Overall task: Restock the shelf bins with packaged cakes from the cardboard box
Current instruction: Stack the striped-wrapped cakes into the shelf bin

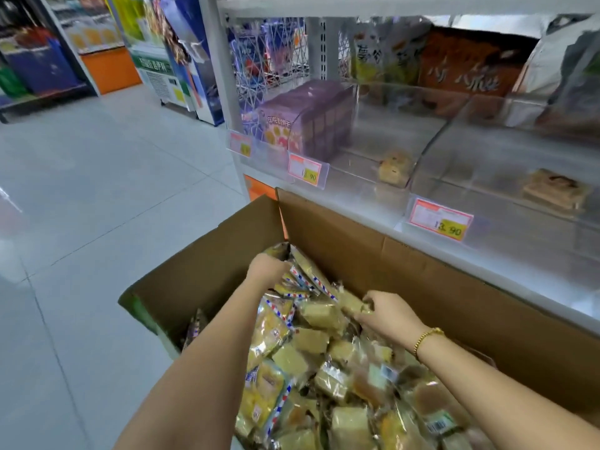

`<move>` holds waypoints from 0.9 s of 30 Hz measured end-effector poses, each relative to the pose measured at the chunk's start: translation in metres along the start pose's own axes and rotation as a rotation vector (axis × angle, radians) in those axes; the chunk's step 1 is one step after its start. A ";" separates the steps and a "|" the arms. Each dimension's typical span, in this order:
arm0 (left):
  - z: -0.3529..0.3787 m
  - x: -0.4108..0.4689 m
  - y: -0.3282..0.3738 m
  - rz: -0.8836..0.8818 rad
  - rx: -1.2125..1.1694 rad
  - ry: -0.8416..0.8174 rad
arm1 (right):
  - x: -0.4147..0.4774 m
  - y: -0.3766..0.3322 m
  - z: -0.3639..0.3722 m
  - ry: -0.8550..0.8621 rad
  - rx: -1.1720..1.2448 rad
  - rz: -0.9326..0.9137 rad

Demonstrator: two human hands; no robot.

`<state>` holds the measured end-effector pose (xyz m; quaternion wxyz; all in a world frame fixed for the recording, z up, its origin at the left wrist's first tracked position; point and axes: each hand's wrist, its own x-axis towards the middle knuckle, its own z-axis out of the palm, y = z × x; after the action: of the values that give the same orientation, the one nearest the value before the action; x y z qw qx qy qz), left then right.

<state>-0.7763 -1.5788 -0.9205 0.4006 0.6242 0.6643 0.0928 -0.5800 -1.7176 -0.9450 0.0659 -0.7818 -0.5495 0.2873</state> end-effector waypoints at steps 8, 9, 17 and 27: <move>0.034 0.056 -0.012 -0.101 -0.124 0.098 | 0.070 -0.066 0.011 0.085 0.016 -0.103; 0.037 0.060 -0.013 -0.094 -0.124 0.114 | 0.075 -0.069 0.018 0.064 0.001 -0.111; 0.036 0.063 -0.019 -0.064 -0.119 0.080 | 0.070 -0.053 0.035 0.279 0.109 -0.082; -0.014 0.030 -0.037 -0.160 -0.163 0.030 | 0.095 -0.074 0.043 0.109 0.099 0.015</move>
<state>-0.8105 -1.5539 -0.9467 0.4463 0.5331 0.7082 0.1232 -0.6416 -1.6131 -0.9850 0.1321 -0.7962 -0.5244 0.2715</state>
